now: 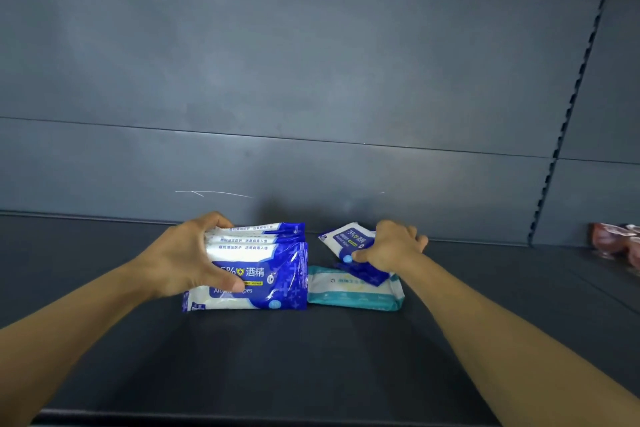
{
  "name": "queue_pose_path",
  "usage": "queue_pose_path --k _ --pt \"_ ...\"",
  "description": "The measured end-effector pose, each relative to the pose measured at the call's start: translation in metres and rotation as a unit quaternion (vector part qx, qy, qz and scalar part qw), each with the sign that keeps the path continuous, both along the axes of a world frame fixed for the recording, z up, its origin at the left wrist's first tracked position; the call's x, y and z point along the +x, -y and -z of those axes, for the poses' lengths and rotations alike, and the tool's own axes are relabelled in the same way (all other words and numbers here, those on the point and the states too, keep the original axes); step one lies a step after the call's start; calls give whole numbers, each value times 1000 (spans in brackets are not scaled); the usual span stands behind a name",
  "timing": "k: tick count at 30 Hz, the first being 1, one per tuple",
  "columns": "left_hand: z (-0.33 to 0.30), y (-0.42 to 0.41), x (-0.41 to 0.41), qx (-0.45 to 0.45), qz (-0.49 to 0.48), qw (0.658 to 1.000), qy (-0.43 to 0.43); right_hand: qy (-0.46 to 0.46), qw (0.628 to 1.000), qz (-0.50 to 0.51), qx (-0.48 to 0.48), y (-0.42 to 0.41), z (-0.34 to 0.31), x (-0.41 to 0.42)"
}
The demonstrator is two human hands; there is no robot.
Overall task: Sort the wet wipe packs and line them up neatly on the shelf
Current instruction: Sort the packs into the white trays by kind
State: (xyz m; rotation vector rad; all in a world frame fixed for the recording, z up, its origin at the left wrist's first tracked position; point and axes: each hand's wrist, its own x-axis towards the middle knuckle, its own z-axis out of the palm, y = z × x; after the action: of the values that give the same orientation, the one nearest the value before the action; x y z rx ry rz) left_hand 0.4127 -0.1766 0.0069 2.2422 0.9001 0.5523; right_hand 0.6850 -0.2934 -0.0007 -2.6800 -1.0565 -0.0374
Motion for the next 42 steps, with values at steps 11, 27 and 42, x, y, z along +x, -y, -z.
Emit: queue_pose_path --k 11,27,42 --pt "-2 10 -5 13 -18 1000 -8 -207 933 -63 287 11 -15 16" --pt "1 18 -7 42 -42 998 -10 -282 872 84 391 32 -45 61" --pt "1 17 -7 29 -29 999 -2 -171 979 20 107 1 -3 31"
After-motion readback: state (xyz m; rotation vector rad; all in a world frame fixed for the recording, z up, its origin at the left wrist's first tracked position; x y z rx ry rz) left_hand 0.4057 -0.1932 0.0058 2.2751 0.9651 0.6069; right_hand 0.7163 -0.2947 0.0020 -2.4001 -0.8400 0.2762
